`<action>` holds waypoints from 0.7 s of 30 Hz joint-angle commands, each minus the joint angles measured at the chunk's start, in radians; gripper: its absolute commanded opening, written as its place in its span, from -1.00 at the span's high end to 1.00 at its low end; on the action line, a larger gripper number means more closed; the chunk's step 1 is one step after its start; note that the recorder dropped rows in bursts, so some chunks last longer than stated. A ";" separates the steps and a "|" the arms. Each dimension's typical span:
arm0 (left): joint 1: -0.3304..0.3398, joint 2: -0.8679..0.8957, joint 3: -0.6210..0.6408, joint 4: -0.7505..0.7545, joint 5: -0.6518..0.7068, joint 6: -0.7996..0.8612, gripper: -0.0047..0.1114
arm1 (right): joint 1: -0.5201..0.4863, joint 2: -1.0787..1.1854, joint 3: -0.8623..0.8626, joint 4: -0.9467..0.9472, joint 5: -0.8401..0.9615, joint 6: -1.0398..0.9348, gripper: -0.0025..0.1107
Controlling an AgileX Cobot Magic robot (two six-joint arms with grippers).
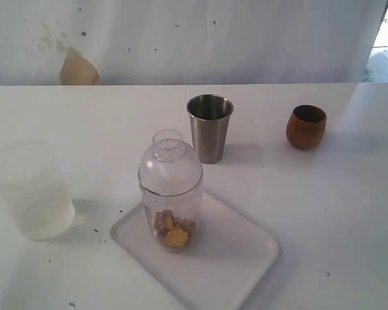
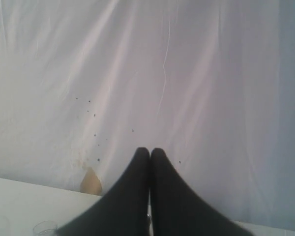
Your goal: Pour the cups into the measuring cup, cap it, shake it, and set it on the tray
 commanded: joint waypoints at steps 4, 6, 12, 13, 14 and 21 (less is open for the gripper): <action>0.001 -0.004 0.005 -0.001 -0.012 -0.007 0.92 | -0.142 -0.002 0.079 0.235 -0.141 -0.269 0.96; 0.001 -0.004 0.005 -0.001 -0.012 -0.007 0.92 | -0.196 -0.002 0.134 0.305 -0.242 -0.323 0.96; 0.001 -0.004 0.005 -0.001 -0.012 -0.007 0.92 | -0.385 -0.002 0.284 0.397 -0.365 -0.336 0.96; 0.001 -0.004 0.005 -0.001 -0.012 -0.007 0.92 | -0.420 -0.002 0.301 0.412 -0.365 -0.336 0.96; 0.001 -0.004 0.005 -0.001 -0.012 -0.007 0.92 | -0.446 -0.002 0.317 0.410 -0.365 -0.336 0.96; 0.001 -0.004 0.005 -0.001 -0.012 -0.007 0.92 | -0.488 -0.002 0.473 0.410 -0.354 -0.336 0.96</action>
